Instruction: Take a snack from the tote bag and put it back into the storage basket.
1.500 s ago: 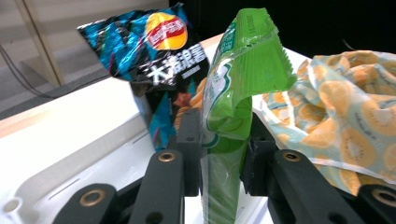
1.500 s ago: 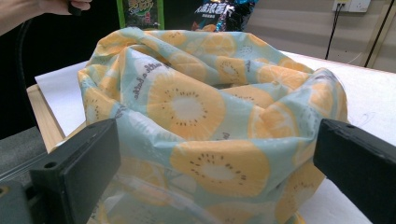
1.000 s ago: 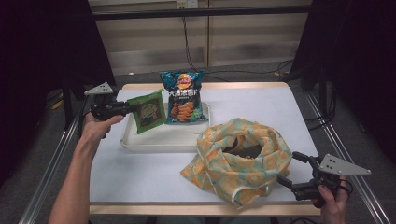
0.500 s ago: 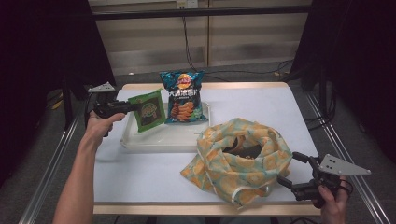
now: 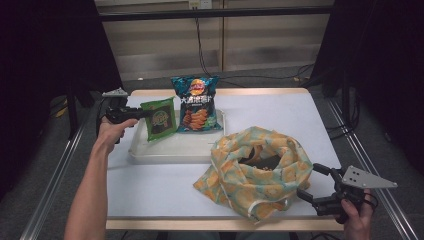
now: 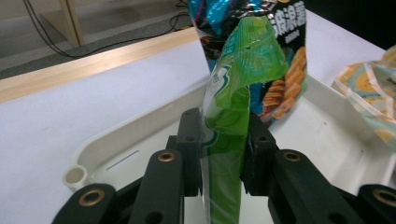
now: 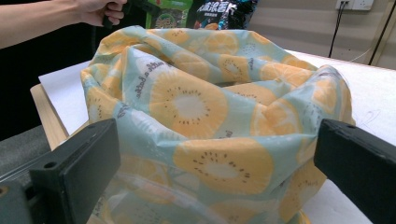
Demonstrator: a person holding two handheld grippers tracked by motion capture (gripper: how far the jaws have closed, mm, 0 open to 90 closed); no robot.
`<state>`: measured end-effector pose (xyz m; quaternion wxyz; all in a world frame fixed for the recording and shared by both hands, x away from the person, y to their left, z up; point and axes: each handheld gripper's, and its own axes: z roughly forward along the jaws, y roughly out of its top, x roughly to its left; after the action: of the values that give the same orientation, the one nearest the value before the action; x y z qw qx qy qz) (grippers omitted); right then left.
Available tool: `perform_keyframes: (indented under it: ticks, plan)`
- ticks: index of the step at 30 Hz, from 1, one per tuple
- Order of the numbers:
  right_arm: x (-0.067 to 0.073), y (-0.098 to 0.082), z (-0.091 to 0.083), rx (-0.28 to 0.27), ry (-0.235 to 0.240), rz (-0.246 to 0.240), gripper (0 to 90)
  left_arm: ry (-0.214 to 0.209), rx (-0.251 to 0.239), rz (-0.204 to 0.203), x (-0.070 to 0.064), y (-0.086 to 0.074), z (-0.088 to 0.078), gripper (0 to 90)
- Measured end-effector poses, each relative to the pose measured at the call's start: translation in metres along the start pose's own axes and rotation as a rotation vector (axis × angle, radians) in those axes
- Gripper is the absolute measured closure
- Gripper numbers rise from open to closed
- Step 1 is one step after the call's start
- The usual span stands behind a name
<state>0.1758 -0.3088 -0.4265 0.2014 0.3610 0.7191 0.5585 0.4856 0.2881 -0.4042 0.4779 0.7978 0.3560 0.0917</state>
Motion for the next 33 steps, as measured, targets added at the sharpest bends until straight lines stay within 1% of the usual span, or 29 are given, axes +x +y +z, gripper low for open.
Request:
perform_keyframes:
  ticks: [2, 3, 4, 6, 7, 8, 10, 11, 12, 13, 14, 15, 18, 19, 20, 21, 22, 23, 25, 26, 27, 28, 29, 30, 31, 32, 33]
  plan:
    - [0.0, 0.0, 0.0, 0.002, -0.002, -0.002, 0.0, 0.004, -0.006, -0.007, 0.002, 0.0, 0.002, 72.6]
    - [-0.001, 0.0, 0.001, 0.002, -0.001, -0.001, 0.0, 0.015, -0.003, -0.001, 0.003, 0.001, 0.003, 72.5]
    - [-0.001, 0.0, 0.001, 0.001, -0.001, 0.0, 0.0, 0.022, -0.006, -0.007, 0.004, 0.001, 0.005, 72.4]
    - [-0.001, -0.001, 0.001, 0.0, 0.004, -0.003, 0.0, 0.019, -0.015, -0.01, 0.006, 0.002, 0.007, 72.2]
    - [-0.001, -0.001, 0.001, 0.0, 0.004, -0.002, 0.0, 0.029, -0.021, -0.008, 0.006, 0.003, 0.007, 72.2]
    - [-0.001, -0.001, 0.0, 0.003, 0.006, -0.002, 0.0, 0.025, -0.03, -0.006, 0.007, 0.004, 0.008, 72.2]
    - [-0.002, -0.001, 0.0, -0.002, 0.004, 0.004, 0.0, 0.034, -0.018, -0.006, 0.008, 0.006, 0.011, 72.3]
    - [-0.002, -0.001, 0.0, -0.003, 0.003, 0.004, 0.0, 0.045, -0.013, 0.002, 0.009, 0.006, 0.011, 72.4]
    - [-0.001, -0.001, 0.0, -0.004, 0.003, 0.005, 0.0, 0.049, -0.015, -0.011, 0.01, 0.007, 0.013, 72.5]
    - [-0.002, -0.001, 0.0, -0.003, 0.002, 0.001, 0.0, 0.048, -0.014, -0.011, 0.011, 0.007, 0.014, 72.4]
    - [-0.001, -0.001, 0.0, -0.004, 0.004, 0.001, 0.0, 0.058, -0.018, -0.017, 0.012, 0.006, 0.014, 72.4]
    - [-0.002, -0.001, -0.001, -0.002, 0.005, 0.001, 0.0, 0.055, -0.019, -0.018, 0.013, 0.006, 0.016, 72.2]
    - [-0.002, -0.002, 0.0, -0.003, -0.001, 0.003, 0.0, 0.088, -0.02, -0.044, 0.015, 0.004, 0.021, 71.1]
    - [-0.001, -0.001, 0.0, -0.004, -0.001, 0.006, 0.0, 0.094, -0.021, -0.048, 0.016, 0.002, 0.022, 70.4]
    - [-0.002, -0.002, 0.0, -0.002, 0.005, -0.001, 0.0, 0.095, -0.02, -0.05, 0.017, 0.002, 0.023, 69.5]
    - [-0.002, -0.002, 0.0, -0.002, 0.005, -0.001, 0.0, 0.115, -0.001, -0.048, 0.016, 0.001, 0.025, 69.5]
    - [-0.001, -0.001, 0.0, -0.001, 0.006, 0.001, 0.0, 0.127, 0.021, -0.043, 0.016, 0.001, 0.027, 68.0]
    - [-0.001, -0.001, 0.0, 0.0, 0.004, 0.003, 0.0, 0.127, 0.032, -0.039, 0.017, 0.0, 0.028, 66.9]
    - [-0.001, -0.002, 0.0, -0.001, 0.01, 0.001, 0.0, 0.14, 0.03, -0.047, 0.018, 0.0, 0.03, 66.1]
    - [-0.002, -0.002, -0.001, -0.001, 0.009, -0.001, 0.0, 0.16, 0.027, -0.059, 0.019, 0.0, 0.03, 64.8]
    - [-0.002, -0.001, 0.0, -0.004, 0.006, 0.007, 0.0, 0.175, 0.022, -0.08, 0.02, 0.0, 0.031, 61.7]
    - [-0.002, -0.001, 0.0, -0.002, 0.004, 0.003, 0.0, 0.182, 0.023, -0.091, 0.021, 0.0, 0.031, 59.6]
    - [-0.001, -0.001, 0.0, -0.004, 0.003, 0.007, 0.0, 0.182, 0.023, -0.092, 0.021, 0.0, 0.031, 59.5]
    - [-0.002, -0.001, 0.0, -0.006, 0.006, 0.002, 0.0, 0.193, 0.026, -0.09, 0.022, 0.001, 0.032, 57.9]
    - [-0.001, -0.001, 0.0, -0.004, 0.009, 0.001, 0.0, 0.203, 0.019, -0.103, 0.021, 0.001, 0.032, 55.4]
    - [-0.001, -0.001, -0.001, -0.003, 0.009, 0.001, 0.0, 0.203, 0.01, -0.107, 0.023, 0.001, 0.031, 52.1]
    - [-0.001, -0.001, -0.001, -0.001, 0.011, 0.001, 0.0, 0.207, 0.013, -0.113, 0.024, 0.0, 0.03, 49.8]
